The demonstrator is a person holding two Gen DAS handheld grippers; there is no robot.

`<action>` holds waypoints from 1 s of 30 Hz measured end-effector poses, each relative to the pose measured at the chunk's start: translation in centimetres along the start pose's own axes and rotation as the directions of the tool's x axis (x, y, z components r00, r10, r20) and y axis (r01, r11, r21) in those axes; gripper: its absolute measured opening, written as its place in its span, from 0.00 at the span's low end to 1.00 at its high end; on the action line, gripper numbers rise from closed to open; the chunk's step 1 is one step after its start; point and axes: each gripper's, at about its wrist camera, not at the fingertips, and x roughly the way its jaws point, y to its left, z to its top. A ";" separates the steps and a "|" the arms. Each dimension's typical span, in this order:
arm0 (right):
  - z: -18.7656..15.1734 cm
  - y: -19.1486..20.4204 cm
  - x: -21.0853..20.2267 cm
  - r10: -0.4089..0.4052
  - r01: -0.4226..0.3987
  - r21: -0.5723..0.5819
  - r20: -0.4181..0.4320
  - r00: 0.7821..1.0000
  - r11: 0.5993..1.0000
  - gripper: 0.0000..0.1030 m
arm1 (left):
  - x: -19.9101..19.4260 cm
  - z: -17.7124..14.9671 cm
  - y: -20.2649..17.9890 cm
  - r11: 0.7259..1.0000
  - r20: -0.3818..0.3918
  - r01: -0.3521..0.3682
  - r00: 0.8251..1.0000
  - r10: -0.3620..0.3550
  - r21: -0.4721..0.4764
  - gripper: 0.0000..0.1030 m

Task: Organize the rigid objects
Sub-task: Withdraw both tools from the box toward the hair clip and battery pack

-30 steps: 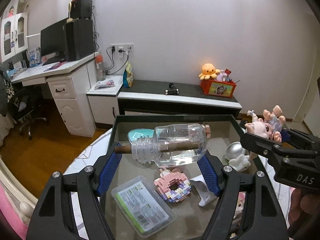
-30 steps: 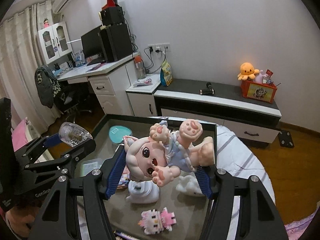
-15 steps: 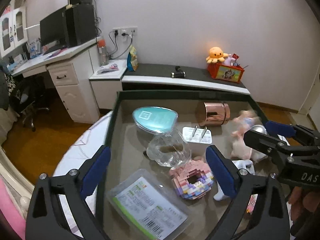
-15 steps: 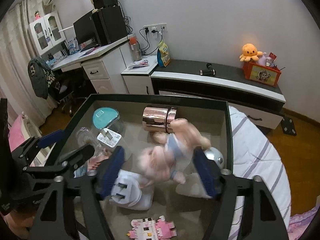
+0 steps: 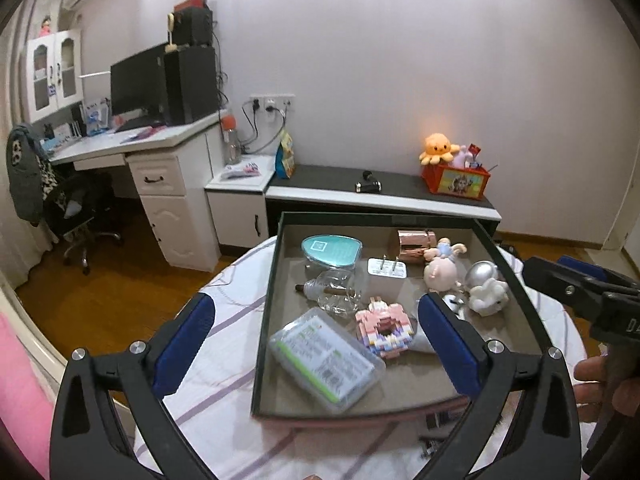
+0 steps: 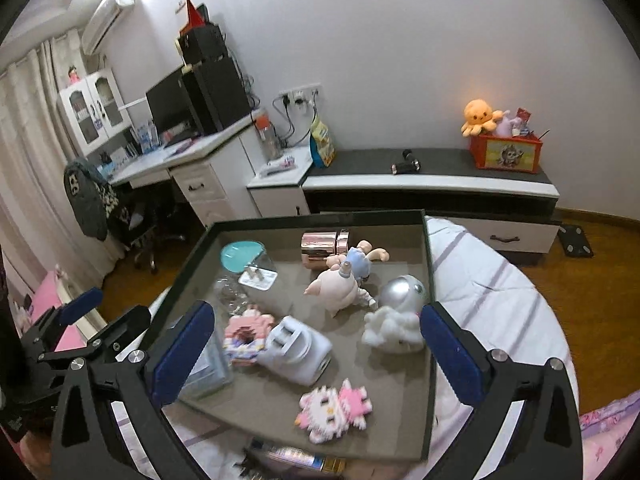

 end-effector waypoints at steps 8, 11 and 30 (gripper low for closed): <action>-2.3 1.8 -6.9 -0.013 0.014 -0.004 0.094 0.995 1.000 1.00 | -6.1 -1.7 -0.2 1.000 0.048 -0.010 0.999 0.011 -0.021 1.00; -3.5 2.5 -9.7 -0.021 0.022 -0.012 0.122 0.992 1.000 1.00 | -8.2 -2.4 -0.3 1.000 0.063 -0.017 0.998 0.018 -0.024 1.00; -10.5 3.0 -15.5 -0.092 0.093 0.003 0.143 0.985 0.996 1.00 | -14.2 -7.3 -1.6 0.999 0.055 -0.021 0.998 0.023 -0.027 1.00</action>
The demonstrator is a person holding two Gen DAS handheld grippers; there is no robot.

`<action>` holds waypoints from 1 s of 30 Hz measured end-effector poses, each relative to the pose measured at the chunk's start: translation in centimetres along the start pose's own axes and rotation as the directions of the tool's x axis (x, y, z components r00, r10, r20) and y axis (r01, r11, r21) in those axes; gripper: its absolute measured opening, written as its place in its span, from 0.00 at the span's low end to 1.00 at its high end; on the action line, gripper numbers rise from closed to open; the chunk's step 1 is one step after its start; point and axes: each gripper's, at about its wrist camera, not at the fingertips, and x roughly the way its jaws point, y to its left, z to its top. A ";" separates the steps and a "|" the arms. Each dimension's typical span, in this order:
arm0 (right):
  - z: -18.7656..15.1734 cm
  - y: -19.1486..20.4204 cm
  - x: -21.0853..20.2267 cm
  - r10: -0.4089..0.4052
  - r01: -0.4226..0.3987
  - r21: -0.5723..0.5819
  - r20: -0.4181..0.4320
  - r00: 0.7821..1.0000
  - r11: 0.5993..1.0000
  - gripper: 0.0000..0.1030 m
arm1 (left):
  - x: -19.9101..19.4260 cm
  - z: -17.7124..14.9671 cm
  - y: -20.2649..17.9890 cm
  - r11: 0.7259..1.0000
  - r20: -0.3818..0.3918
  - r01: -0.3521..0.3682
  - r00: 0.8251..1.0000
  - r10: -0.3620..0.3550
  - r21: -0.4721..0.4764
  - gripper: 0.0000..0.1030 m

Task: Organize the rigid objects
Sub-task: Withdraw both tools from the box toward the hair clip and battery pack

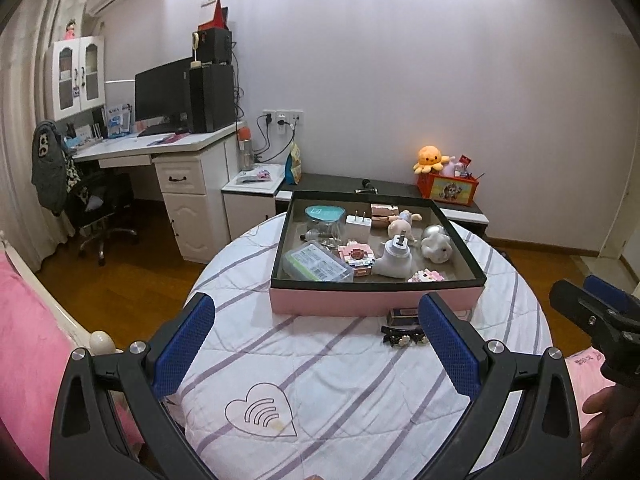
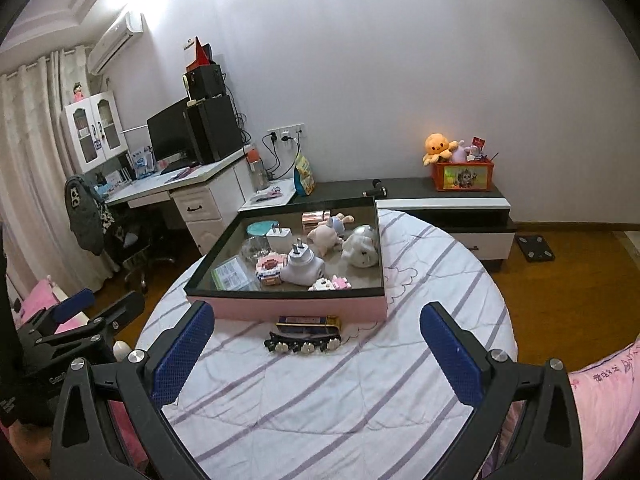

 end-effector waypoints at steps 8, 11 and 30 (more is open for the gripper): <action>0.1 0.6 -1.3 -0.013 0.013 -0.016 0.032 0.999 1.000 1.00 | -1.4 -0.1 0.0 1.000 0.024 -0.007 1.000 0.007 -0.004 1.00; 0.1 0.7 -1.5 -0.010 0.011 -0.018 0.031 0.999 1.000 1.00 | -1.4 -0.1 0.0 1.000 0.024 -0.008 1.000 0.008 -0.004 1.00; -0.1 1.5 -0.1 -0.016 0.016 -0.044 -0.002 1.000 0.999 1.00 | 0.0 -0.4 1.1 0.999 -0.005 -0.023 1.000 0.023 -0.025 1.00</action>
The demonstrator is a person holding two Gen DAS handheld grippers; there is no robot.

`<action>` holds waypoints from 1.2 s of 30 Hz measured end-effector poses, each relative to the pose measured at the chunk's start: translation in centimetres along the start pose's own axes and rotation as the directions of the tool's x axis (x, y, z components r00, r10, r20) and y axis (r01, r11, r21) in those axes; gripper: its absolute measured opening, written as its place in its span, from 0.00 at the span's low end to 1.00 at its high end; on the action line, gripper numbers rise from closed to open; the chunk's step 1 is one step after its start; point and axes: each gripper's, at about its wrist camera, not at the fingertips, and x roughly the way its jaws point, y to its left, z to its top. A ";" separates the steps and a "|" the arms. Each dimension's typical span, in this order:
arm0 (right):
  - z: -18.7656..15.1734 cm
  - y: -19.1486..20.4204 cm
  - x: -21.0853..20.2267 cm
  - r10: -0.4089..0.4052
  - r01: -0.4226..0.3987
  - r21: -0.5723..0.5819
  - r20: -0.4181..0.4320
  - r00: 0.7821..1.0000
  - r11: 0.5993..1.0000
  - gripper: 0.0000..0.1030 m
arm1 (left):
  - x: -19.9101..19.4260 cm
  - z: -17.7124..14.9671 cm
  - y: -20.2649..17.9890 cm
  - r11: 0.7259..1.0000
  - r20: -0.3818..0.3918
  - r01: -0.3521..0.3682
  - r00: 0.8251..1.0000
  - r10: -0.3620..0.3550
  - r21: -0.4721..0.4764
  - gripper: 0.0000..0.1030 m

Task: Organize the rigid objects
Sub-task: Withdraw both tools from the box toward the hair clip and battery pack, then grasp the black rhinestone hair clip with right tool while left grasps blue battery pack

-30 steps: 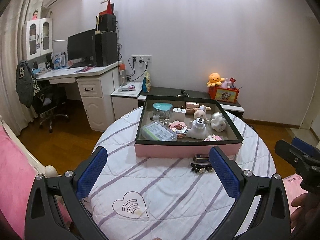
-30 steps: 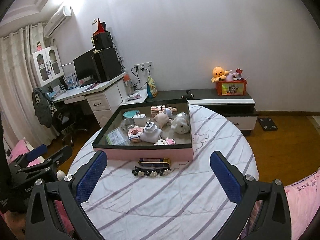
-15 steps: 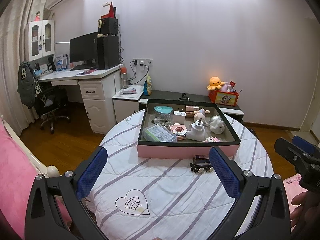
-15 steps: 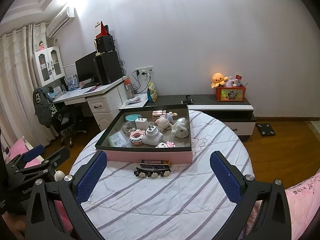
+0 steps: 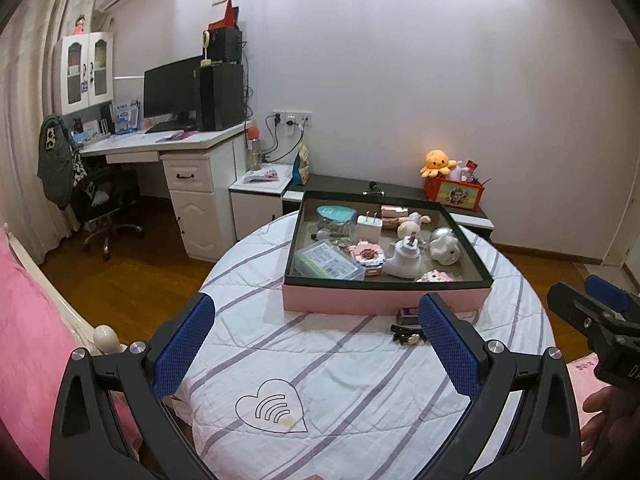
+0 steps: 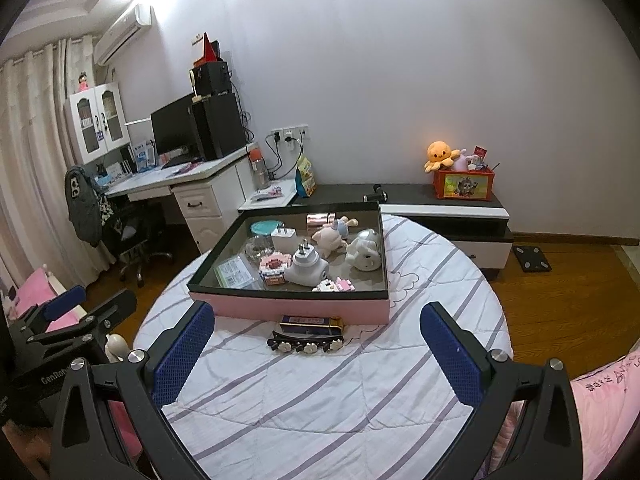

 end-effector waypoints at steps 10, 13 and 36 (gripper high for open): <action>-1.6 -0.2 6.6 -0.015 0.011 -0.025 -0.154 0.988 1.000 1.00 | 5.1 -1.7 0.4 1.000 -0.093 -0.020 0.995 0.019 0.000 1.00; -2.7 -0.1 8.9 -0.014 0.010 -0.024 -0.208 0.978 1.000 1.00 | 6.6 -2.3 0.7 1.000 -0.118 -0.026 0.993 0.025 -0.003 1.00; -5.5 0.6 18.1 -0.004 -0.021 -0.065 -0.356 0.934 0.998 0.95 | 12.5 -3.9 0.8 1.000 -0.226 -0.020 0.974 0.019 -0.001 1.00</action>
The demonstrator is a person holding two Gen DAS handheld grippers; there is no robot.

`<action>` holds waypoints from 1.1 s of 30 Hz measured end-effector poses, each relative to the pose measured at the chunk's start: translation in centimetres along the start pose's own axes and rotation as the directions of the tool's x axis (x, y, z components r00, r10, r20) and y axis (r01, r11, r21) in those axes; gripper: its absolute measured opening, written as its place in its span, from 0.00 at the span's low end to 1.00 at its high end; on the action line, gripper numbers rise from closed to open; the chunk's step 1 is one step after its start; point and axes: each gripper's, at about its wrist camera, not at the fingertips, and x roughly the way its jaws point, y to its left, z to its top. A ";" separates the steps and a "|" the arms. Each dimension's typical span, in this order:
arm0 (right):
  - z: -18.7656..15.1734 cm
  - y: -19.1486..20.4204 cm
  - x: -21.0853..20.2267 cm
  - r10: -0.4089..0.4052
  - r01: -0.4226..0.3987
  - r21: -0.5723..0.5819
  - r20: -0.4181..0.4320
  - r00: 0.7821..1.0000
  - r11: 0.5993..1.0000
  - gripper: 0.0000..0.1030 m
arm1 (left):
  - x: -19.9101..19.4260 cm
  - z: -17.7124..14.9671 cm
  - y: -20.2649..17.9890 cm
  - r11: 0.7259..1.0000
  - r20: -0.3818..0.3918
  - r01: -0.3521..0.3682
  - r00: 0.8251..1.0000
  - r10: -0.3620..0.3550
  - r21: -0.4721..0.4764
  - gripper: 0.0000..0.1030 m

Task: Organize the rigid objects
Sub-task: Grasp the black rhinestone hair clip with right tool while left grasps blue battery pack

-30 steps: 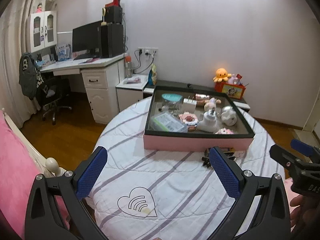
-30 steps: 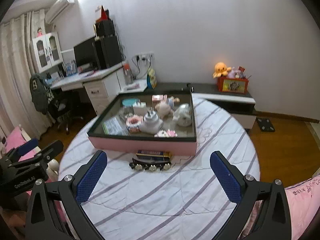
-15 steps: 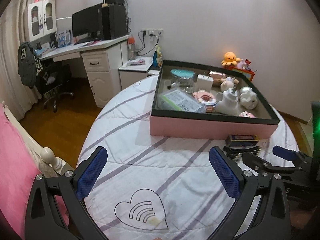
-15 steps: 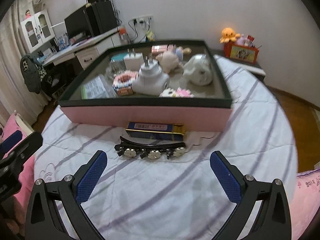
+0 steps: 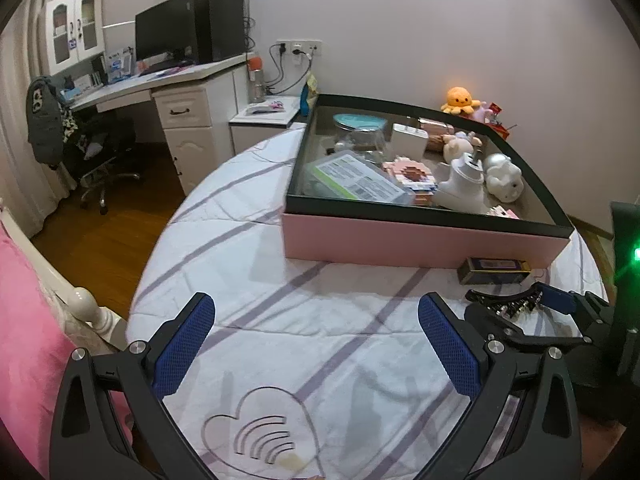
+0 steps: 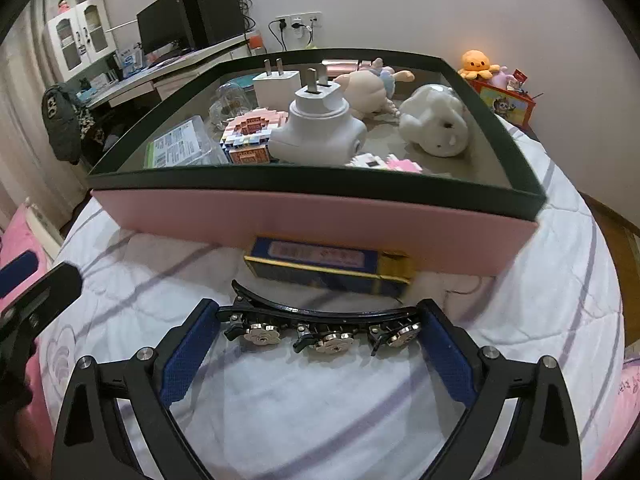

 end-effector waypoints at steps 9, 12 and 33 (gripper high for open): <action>-0.7 -4.2 -2.9 -0.043 0.042 0.028 0.033 0.999 0.999 0.95 | 1.0 0.5 -4.4 0.996 -0.028 0.080 0.997 -0.078 0.044 1.00; -0.7 -5.8 -3.5 -0.047 0.044 0.058 0.046 0.998 0.997 0.95 | 1.4 0.6 -6.3 0.993 -0.033 0.099 0.995 -0.097 0.062 1.00; 0.5 -11.2 -7.0 0.005 -0.035 0.167 0.181 0.983 0.985 0.95 | 6.3 1.2 -13.8 0.990 -0.085 0.116 0.990 -0.109 0.076 1.00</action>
